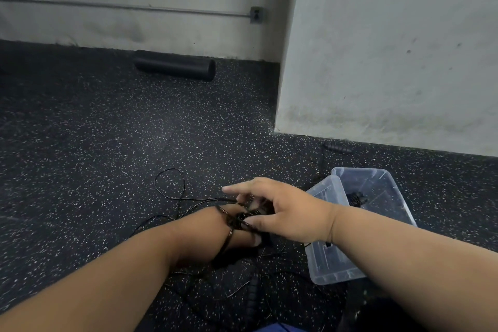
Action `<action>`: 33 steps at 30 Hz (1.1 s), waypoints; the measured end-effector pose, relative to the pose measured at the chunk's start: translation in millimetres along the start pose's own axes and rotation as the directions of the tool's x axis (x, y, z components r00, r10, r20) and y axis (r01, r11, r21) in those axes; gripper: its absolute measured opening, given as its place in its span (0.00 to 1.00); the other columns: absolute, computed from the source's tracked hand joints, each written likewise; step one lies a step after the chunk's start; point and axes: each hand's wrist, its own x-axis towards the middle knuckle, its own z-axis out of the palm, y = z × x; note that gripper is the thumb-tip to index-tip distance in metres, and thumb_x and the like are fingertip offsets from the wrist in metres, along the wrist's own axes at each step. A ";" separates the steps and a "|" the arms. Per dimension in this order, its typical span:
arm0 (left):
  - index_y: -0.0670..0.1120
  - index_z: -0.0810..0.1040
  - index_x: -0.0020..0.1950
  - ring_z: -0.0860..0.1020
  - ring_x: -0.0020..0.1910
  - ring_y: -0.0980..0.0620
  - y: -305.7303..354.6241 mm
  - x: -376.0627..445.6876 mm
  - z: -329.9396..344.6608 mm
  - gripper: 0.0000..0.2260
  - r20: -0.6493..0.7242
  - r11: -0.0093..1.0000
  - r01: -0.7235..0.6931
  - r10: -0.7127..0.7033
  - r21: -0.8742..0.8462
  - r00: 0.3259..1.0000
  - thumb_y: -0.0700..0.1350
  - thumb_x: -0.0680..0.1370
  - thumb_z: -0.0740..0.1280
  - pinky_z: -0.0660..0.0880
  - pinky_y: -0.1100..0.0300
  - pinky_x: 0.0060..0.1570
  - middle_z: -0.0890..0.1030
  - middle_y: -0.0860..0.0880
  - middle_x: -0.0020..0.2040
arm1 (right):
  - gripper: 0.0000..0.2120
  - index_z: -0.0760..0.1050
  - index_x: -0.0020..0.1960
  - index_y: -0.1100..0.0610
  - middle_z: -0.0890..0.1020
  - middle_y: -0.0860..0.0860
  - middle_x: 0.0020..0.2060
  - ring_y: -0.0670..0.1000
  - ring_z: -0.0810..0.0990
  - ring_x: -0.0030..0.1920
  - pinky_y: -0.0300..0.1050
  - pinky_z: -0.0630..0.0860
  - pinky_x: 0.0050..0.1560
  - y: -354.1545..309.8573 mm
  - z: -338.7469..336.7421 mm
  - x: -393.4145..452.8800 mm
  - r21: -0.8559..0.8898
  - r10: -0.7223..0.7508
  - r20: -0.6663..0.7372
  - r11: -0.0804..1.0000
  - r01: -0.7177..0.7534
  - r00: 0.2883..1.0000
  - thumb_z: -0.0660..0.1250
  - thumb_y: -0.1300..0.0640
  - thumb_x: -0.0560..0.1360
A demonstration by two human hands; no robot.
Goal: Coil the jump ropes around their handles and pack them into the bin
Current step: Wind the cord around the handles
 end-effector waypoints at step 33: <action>0.39 0.82 0.63 0.78 0.50 0.38 5.4 -9.8 11.4 0.28 0.000 0.654 -0.026 0.040 -0.756 0.999 0.61 0.85 0.56 0.72 0.43 0.53 0.83 0.30 0.55 | 0.05 0.77 0.52 0.52 0.78 0.39 0.43 0.41 0.75 0.45 0.36 0.72 0.50 -11.8 -0.2 6.1 0.144 -0.025 -0.203 0.988 0.056 0.979 0.67 0.62 0.83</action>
